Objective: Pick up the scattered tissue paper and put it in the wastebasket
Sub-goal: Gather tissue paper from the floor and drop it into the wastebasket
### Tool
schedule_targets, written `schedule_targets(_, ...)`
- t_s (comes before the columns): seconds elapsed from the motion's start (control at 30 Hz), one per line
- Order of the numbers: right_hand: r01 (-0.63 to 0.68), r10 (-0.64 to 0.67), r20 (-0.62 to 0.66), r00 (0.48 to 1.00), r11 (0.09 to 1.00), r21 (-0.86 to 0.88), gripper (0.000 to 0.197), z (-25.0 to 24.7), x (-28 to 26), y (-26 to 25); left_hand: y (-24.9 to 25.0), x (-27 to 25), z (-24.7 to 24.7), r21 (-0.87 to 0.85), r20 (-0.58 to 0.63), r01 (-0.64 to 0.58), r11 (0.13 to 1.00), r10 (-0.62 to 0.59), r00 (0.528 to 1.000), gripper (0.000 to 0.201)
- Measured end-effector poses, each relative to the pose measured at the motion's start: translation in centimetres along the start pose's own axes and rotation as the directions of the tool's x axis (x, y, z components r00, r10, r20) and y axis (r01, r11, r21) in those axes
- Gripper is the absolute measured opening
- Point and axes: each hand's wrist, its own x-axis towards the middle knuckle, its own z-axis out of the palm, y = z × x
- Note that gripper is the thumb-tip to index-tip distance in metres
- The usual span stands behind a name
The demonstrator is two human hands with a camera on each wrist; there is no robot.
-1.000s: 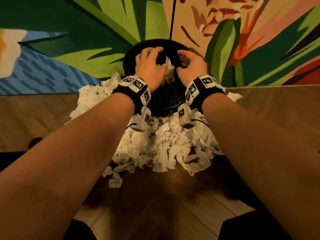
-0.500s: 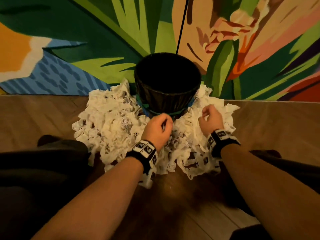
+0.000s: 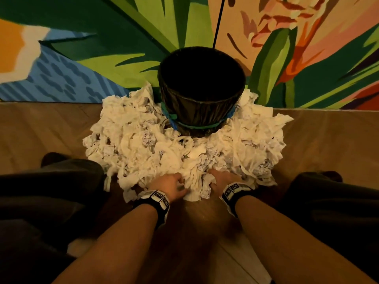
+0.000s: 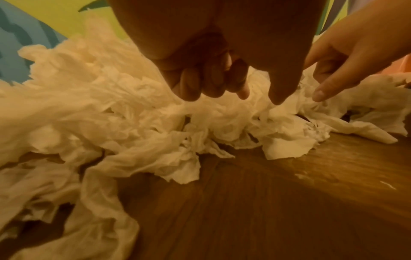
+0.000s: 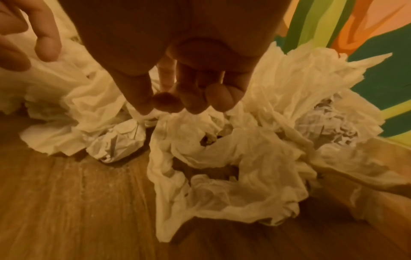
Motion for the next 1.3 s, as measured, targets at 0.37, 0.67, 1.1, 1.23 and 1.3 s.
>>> schedule_targets(0.37,-0.028,0.073,-0.143,0.987,0.956,0.291,0.012,-0.3,1.1,0.3,1.5,1.0,2.3,-0.135,-0.026,-0.010,0.991,0.007,1.000,0.027)
schedule_targets(0.67,-0.054,0.167,-0.161,0.973,0.838,0.543,0.012,-1.8,-0.6,1.2,0.2,-0.3,-0.2,-0.505,-0.326,-0.048,0.862,-0.139,0.935,0.009)
schedule_targets(1.1,0.023,-0.024,0.000,1.000,0.973,0.229,0.048,-0.1,-0.4,0.3,1.5,-0.2,1.1,-0.377,-0.168,-0.071,0.923,0.007,0.986,0.046)
schedule_targets(1.23,0.047,-0.026,-0.106,0.994,0.978,0.204,0.024,-0.3,0.3,0.1,2.5,0.6,2.0,-0.482,-0.088,0.037,0.875,-0.090,0.992,0.035)
schedule_targets(1.3,0.054,-0.005,-0.145,0.989,0.941,0.335,0.024,-0.4,0.2,0.0,3.3,1.2,2.4,-0.456,-0.100,0.063,0.888,-0.121,0.988,0.028)
